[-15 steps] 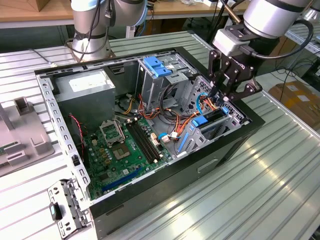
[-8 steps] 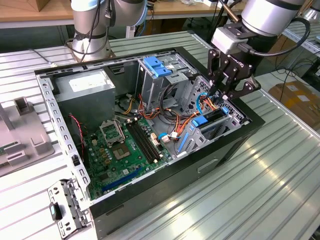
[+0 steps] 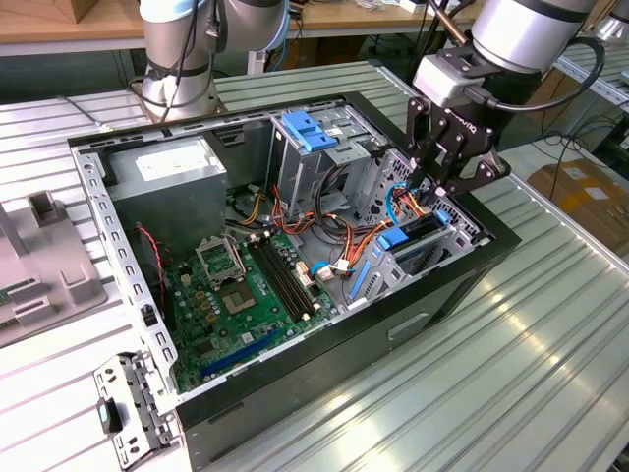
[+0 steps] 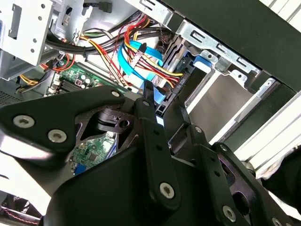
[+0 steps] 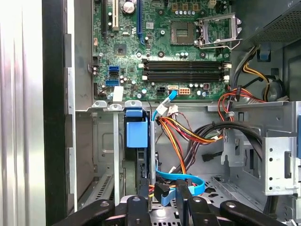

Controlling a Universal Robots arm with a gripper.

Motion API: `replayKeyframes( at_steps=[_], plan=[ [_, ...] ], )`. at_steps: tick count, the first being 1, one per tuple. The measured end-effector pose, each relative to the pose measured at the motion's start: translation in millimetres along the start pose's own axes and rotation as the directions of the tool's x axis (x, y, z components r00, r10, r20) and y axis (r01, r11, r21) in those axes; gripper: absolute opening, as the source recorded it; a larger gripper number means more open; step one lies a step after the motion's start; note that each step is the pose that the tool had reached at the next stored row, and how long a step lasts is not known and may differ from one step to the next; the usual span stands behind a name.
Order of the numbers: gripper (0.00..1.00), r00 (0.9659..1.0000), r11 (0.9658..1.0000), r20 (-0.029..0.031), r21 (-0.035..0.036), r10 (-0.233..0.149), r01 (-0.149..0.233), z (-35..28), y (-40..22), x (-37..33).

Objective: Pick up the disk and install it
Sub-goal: 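Insert the second disk wire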

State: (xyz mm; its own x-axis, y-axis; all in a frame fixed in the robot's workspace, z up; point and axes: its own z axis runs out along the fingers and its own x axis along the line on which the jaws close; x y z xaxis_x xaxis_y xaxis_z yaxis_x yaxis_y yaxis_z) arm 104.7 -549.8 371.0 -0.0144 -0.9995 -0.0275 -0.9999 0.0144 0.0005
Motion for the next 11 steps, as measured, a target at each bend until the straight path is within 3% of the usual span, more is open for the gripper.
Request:
replayKeyframes(
  at_steps=[11],
  plan=[
    [0.36,1.0000,1.0000,-0.0019,-0.0001,0.000,0.000,4.5,0.0,0.2]
  ],
)
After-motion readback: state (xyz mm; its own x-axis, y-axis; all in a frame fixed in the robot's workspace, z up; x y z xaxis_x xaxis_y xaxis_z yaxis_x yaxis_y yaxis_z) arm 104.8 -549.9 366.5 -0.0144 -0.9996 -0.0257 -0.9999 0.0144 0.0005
